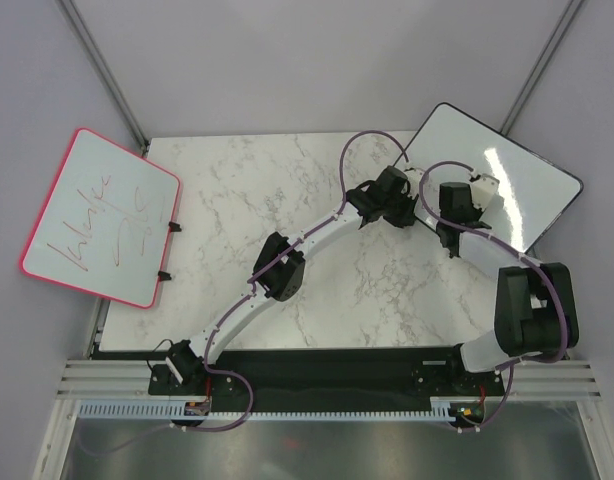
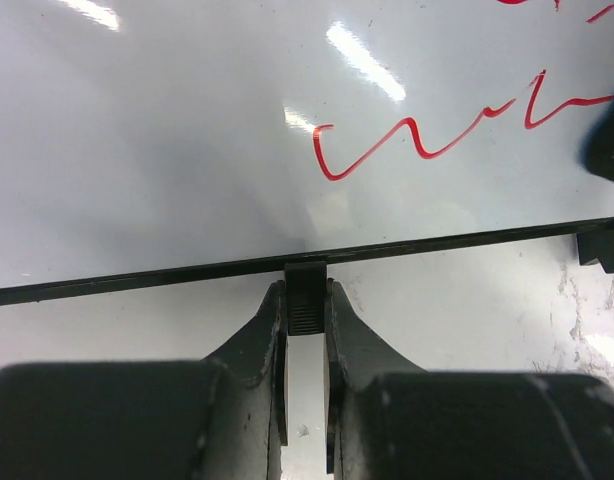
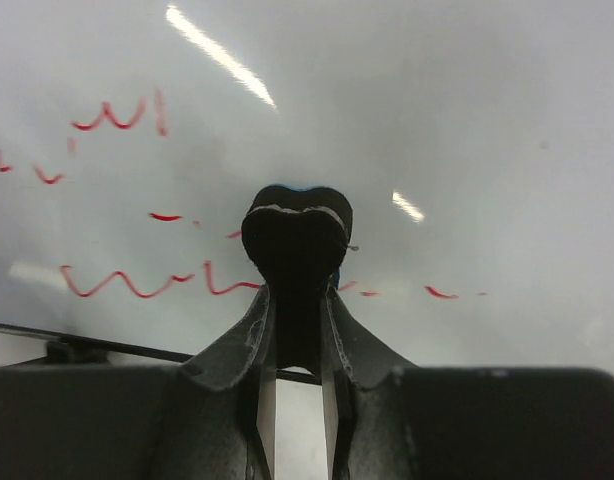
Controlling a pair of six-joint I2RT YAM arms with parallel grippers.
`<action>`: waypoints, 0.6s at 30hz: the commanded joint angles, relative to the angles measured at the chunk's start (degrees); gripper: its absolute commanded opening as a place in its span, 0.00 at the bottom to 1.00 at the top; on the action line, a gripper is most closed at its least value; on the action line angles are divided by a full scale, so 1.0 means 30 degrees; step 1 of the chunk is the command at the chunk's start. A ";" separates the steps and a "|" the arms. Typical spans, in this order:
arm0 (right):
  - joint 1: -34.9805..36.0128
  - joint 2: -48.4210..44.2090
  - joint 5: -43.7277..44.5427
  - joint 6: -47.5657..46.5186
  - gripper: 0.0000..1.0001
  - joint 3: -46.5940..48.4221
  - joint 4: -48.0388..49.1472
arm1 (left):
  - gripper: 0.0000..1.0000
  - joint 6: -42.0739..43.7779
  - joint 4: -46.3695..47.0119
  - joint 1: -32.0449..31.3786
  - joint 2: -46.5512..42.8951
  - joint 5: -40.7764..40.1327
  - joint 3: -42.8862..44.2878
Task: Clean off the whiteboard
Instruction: Erase the whiteboard at the whiteboard stand.
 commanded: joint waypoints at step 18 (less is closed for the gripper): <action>0.1683 0.3275 0.0241 0.0460 0.00 0.2190 0.4032 | 0.02 -0.0006 -0.1321 -0.0478 0.0536 0.1616 0.0603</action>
